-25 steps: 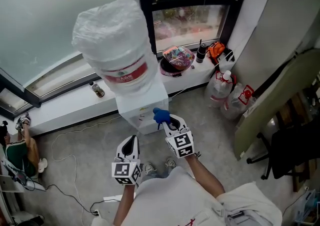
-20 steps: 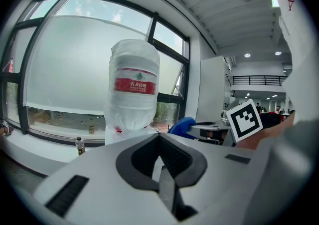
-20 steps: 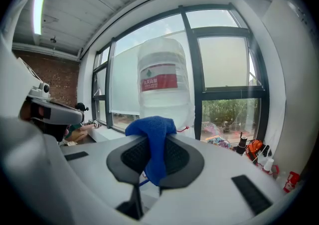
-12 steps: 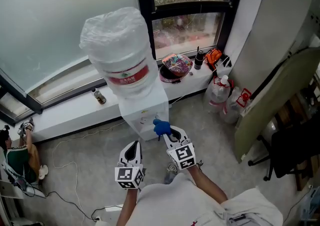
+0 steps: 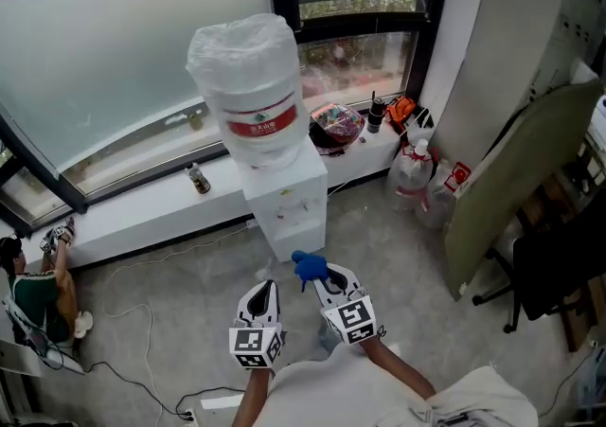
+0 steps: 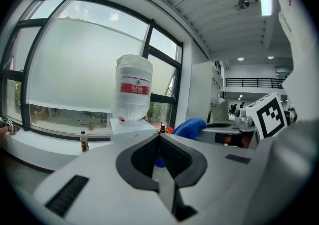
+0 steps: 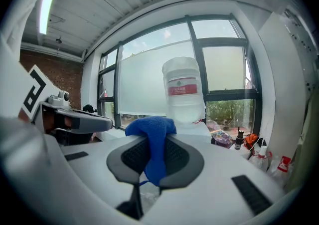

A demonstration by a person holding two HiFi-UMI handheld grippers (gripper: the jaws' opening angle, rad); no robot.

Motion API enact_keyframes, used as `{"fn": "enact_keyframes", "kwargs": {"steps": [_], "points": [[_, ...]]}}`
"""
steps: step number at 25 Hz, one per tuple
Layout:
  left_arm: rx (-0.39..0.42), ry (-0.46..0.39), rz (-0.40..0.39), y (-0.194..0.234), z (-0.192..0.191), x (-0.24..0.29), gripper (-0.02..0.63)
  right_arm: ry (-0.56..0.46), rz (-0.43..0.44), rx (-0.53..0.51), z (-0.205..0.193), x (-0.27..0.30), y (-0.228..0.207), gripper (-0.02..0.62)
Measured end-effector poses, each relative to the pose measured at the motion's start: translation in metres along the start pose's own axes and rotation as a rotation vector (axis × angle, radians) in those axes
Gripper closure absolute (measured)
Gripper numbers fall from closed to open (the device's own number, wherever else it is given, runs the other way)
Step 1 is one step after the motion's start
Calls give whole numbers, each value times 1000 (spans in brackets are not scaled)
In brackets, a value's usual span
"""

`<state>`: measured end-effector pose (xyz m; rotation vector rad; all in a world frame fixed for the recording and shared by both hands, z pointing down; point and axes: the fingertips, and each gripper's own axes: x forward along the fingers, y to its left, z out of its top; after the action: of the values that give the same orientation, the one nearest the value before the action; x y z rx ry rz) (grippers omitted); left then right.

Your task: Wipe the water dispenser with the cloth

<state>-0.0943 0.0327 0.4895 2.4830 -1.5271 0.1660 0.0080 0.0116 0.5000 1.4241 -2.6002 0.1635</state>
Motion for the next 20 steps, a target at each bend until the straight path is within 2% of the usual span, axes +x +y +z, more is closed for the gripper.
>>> {"fn": "enact_keyframes", "kwargs": {"steps": [9,20], "points": [[-20,-4,21,-19,-31,-86,594,-21,27,2,-14,-73,73,541],[-26,-18,3,-48,-48,-131,594,-22,9,-18,-23,-131,102,543]]}}
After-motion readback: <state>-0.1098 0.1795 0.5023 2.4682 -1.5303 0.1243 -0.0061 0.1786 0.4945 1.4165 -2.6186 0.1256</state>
